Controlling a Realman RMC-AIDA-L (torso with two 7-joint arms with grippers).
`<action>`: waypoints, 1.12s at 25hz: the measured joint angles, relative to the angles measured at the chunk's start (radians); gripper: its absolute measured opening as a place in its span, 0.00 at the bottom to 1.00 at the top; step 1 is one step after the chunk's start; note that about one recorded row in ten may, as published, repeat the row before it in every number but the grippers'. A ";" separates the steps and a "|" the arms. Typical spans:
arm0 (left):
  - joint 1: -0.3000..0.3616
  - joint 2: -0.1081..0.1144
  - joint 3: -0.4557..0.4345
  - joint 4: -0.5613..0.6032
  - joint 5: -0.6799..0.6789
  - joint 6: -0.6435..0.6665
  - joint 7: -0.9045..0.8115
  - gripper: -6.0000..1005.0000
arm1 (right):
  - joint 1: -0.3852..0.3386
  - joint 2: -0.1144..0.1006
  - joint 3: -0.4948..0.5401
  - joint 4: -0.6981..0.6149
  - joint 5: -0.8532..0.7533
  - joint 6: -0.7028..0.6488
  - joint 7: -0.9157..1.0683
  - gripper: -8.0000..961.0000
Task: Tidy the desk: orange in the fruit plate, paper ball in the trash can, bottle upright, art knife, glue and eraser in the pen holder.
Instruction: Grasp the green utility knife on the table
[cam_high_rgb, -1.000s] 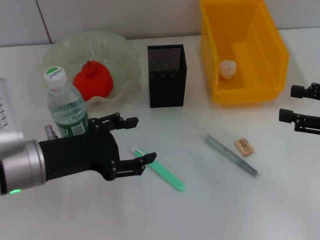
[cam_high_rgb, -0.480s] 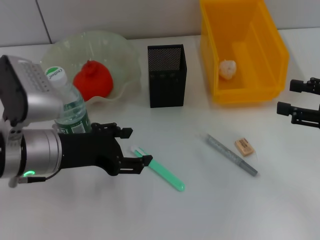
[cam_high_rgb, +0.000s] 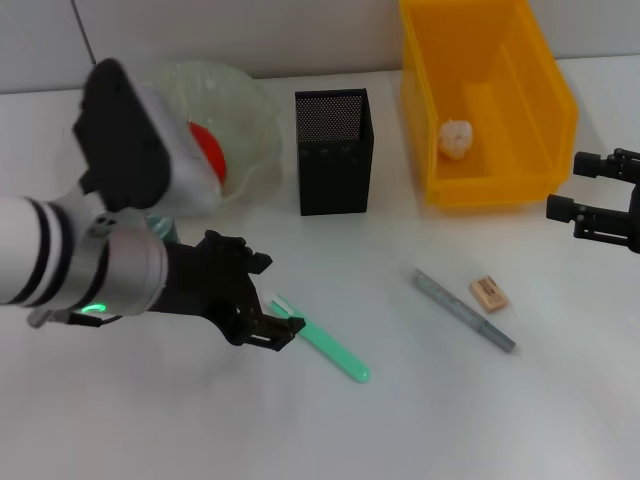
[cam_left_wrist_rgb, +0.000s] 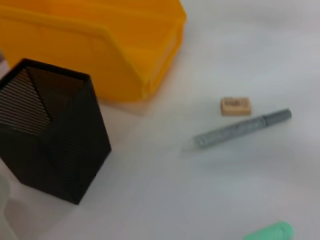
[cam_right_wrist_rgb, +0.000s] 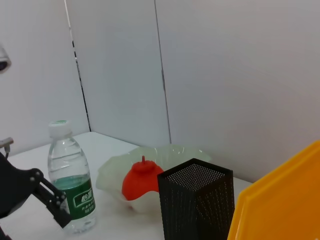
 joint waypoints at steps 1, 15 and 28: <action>-0.023 0.000 0.008 -0.002 0.025 0.014 -0.015 0.81 | -0.001 0.000 0.000 0.000 0.000 0.000 0.000 0.77; -0.149 -0.004 0.065 0.002 0.167 0.090 0.028 0.81 | -0.008 0.002 0.002 0.021 0.003 -0.003 -0.001 0.77; -0.201 -0.007 0.188 0.025 0.295 0.155 0.039 0.81 | -0.009 0.004 -0.007 0.022 0.004 -0.008 -0.002 0.77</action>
